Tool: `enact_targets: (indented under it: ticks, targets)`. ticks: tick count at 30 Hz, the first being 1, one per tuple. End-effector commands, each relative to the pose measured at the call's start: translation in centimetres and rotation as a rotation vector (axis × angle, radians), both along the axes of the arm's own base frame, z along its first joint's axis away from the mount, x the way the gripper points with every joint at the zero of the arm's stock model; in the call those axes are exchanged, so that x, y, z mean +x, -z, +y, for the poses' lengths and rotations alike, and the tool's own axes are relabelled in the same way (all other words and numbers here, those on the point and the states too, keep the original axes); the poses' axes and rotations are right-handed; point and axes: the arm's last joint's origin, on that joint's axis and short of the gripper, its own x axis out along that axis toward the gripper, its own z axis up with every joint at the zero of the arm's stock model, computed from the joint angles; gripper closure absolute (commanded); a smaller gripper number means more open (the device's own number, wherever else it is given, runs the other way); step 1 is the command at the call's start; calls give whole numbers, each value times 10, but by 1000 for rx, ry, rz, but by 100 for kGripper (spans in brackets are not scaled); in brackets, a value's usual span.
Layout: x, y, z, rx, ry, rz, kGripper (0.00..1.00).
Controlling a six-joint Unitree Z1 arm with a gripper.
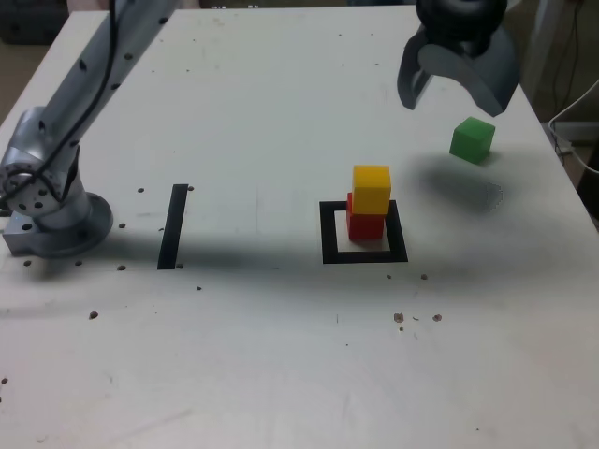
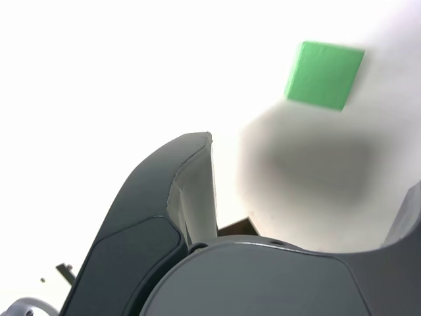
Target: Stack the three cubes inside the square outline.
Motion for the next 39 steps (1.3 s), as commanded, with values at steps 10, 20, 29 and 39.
enact_targets:
  ticks: [10, 20, 29, 39]
  targets:
    - [24, 18, 12, -4, 21, -26, 3]
    - [36, 41, 28, -20, 22, 1, 7]
    - [40, 53, 32, -21, 26, 23, 10]
    - [44, 55, 32, -21, 26, 13, 24]
